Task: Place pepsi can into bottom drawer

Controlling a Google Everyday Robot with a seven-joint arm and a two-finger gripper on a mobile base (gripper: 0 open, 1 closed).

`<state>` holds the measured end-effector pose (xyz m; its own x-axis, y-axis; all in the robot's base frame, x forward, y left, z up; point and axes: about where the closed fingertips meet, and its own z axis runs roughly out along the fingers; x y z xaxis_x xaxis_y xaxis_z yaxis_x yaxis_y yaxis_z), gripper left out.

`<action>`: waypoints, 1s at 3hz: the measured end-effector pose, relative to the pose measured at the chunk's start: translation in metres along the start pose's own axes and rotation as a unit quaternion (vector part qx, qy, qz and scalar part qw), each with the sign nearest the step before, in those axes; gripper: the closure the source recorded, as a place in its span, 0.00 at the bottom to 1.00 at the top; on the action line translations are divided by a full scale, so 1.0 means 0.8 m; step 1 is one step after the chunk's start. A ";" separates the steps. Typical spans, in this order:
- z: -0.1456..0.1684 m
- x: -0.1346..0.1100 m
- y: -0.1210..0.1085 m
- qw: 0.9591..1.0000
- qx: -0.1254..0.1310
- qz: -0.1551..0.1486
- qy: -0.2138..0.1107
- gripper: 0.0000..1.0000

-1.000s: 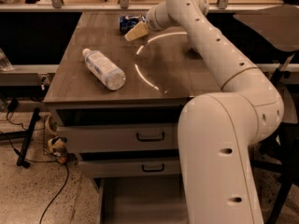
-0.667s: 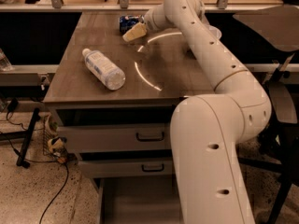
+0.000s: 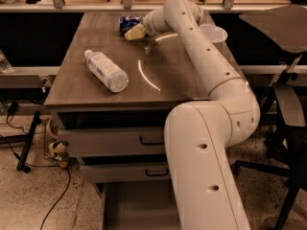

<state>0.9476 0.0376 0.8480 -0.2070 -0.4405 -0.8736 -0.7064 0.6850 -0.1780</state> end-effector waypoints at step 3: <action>-0.096 -0.035 0.036 0.997 -0.050 -0.039 -0.032 0.96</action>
Offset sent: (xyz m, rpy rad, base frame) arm -0.0807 -0.0195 0.0449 -0.0153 -0.0528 0.1317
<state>0.8813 0.0252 0.9018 -0.1067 -0.4503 -0.8865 -0.7832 0.5874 -0.2041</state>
